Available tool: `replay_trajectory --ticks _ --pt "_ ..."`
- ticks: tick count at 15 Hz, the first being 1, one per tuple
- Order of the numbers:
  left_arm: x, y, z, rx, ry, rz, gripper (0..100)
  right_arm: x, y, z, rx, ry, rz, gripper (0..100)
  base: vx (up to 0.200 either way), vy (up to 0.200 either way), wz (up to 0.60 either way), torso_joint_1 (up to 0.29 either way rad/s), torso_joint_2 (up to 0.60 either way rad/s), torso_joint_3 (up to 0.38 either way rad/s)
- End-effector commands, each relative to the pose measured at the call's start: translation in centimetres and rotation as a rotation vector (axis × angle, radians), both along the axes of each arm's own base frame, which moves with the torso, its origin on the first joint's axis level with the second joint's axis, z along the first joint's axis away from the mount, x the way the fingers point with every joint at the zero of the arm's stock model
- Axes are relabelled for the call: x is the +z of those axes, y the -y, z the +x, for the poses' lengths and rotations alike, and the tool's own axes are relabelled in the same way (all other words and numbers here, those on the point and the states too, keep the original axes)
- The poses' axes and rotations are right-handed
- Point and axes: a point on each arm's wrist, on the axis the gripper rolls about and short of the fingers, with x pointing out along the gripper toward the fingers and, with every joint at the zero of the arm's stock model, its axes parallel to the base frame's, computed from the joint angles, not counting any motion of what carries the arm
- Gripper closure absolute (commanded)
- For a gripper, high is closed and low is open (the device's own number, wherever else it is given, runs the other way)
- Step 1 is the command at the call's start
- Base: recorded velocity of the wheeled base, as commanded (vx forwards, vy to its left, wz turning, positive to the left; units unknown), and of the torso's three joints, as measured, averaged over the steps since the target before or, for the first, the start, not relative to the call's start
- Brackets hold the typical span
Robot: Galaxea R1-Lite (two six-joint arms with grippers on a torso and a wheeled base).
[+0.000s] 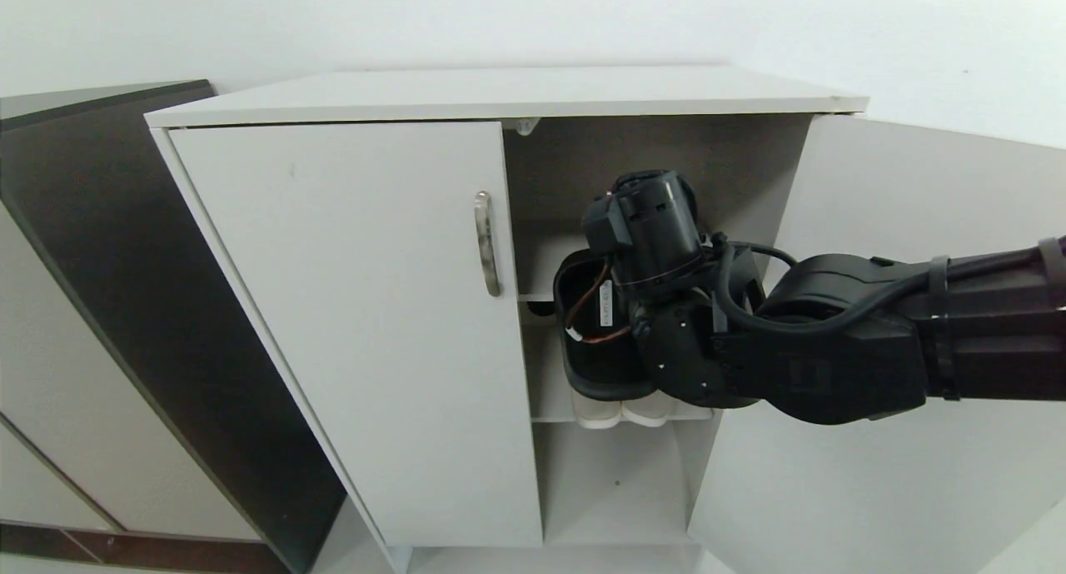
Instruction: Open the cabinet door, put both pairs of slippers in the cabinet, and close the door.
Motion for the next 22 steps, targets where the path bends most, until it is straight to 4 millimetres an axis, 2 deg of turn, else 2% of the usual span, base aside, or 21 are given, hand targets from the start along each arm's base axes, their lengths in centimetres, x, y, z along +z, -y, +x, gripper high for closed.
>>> replay_trajectory --ticks 1,6,9,15,22 --pt "0.0 0.0 0.0 0.0 0.0 0.0 100 -0.3 0.0 0.2 -0.003 -0.006 -0.006 100 0.2 0.0 0.0 0.002 0.0 0.002" --pt "0.0 0.0 0.0 0.002 0.002 0.0 100 -1.5 -0.1 0.3 0.008 0.013 0.001 100 0.04 0.0 0.0 0.001 0.0 0.0" --pt "0.0 0.0 0.0 0.002 0.0 0.0 100 -1.2 -0.1 0.5 0.052 0.017 0.029 100 0.0 0.0 0.0 0.0 0.0 0.0" --pt "0.0 0.0 0.0 0.004 0.002 -0.001 100 -2.4 0.1 4.8 0.048 0.07 0.028 100 0.0 0.0 0.0 0.0 0.0 0.0" --pt "0.0 0.0 0.0 0.004 0.002 -0.001 100 -1.6 0.3 8.3 -0.008 0.124 0.042 100 0.0 0.0 0.0 0.0 0.0 0.0"
